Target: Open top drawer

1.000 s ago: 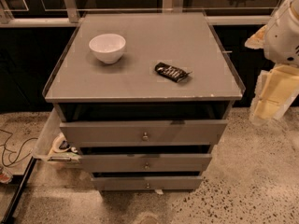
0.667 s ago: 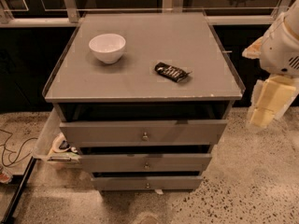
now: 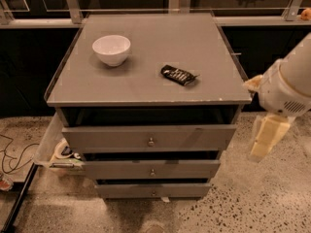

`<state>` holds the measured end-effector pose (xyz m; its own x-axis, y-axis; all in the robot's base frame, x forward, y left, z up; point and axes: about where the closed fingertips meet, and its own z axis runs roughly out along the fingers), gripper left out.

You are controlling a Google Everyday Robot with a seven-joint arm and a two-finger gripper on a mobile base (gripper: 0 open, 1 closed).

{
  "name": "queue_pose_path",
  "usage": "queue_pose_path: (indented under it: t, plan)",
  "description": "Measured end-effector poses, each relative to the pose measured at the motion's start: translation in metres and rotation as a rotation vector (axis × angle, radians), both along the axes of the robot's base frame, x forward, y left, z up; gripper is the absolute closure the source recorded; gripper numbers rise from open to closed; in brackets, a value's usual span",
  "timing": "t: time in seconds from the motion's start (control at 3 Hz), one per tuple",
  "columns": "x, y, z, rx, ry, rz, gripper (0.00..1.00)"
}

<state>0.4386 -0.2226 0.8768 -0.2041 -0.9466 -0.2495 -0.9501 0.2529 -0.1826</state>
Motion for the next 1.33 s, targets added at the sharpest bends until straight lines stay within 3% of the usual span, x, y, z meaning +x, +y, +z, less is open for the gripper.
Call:
queue_pose_path:
  t: [0.67, 1.0, 1.33]
  plan:
    - [0.019, -0.002, -0.057, 0.180, -0.168, 0.132, 0.00]
    - [0.019, -0.002, -0.055, 0.162, -0.197, 0.196, 0.00]
    - [0.019, -0.002, -0.055, 0.162, -0.197, 0.196, 0.00]
